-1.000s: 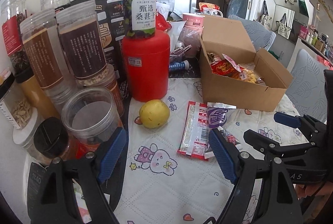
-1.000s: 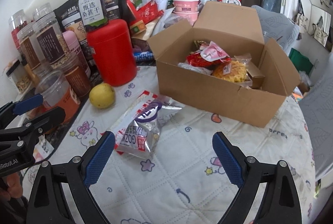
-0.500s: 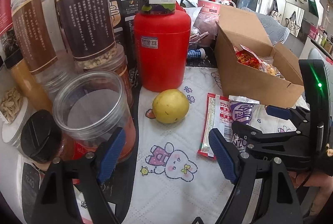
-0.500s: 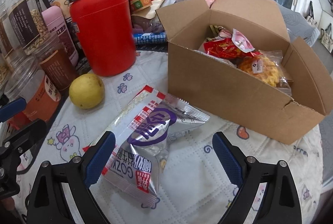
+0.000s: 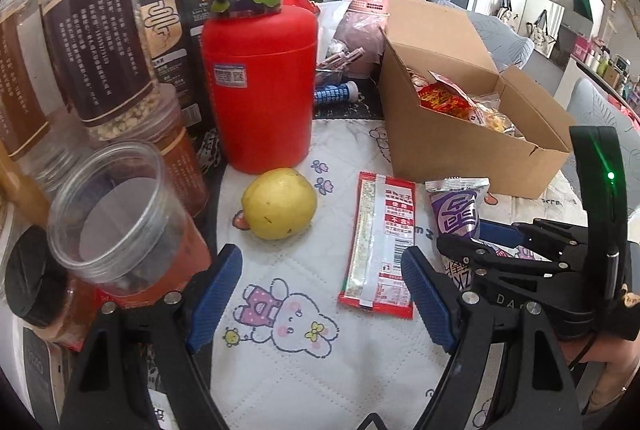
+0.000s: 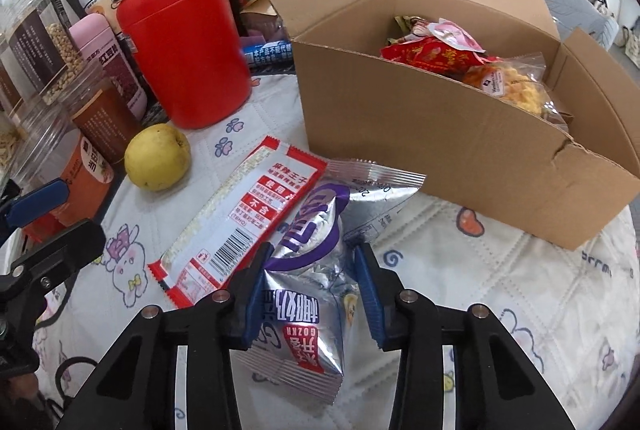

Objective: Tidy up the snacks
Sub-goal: 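Grasp the silver GOZK bag with the right tool while the left tool grasps the red spicy strip packet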

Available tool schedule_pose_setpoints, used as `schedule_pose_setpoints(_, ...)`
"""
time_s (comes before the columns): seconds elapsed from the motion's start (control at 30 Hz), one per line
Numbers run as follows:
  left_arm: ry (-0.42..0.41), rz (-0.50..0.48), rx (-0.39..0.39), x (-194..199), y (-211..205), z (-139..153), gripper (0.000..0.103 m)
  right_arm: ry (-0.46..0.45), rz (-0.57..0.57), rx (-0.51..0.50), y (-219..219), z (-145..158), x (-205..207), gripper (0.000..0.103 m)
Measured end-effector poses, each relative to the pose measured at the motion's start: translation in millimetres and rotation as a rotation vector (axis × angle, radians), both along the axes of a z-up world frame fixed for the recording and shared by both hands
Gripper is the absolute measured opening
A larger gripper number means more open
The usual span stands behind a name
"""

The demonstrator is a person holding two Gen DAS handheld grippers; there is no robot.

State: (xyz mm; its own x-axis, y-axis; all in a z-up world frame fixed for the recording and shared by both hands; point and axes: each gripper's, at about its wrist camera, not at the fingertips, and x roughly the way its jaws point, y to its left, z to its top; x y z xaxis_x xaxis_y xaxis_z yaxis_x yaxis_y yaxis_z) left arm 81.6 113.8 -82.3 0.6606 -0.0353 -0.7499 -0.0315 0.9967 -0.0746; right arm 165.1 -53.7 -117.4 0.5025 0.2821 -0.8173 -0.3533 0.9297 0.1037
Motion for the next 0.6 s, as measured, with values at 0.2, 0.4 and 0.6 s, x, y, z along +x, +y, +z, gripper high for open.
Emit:
schedule_pose_setpoints(0.2, 0.056, -0.079, -0.029, 19.3, -21.2, -15.0, 0.082, -0.018, -0.031, -0.012, -29.3, 7.2, -18.1, 0.036)
schedule_pose_setpoints(0.4, 0.130, -0.112, -0.033, 44.6, -34.4, -38.0, 0.082, -0.023, -0.038, -0.007, -43.8, 8.3, -25.2, 0.033)
schedule_pose_setpoints(0.6, 0.180, -0.113, -0.033, 59.9, -38.2, -57.7, 0.076, -0.019, -0.032, 0.017, -54.1, 6.3, -28.6, 0.033)
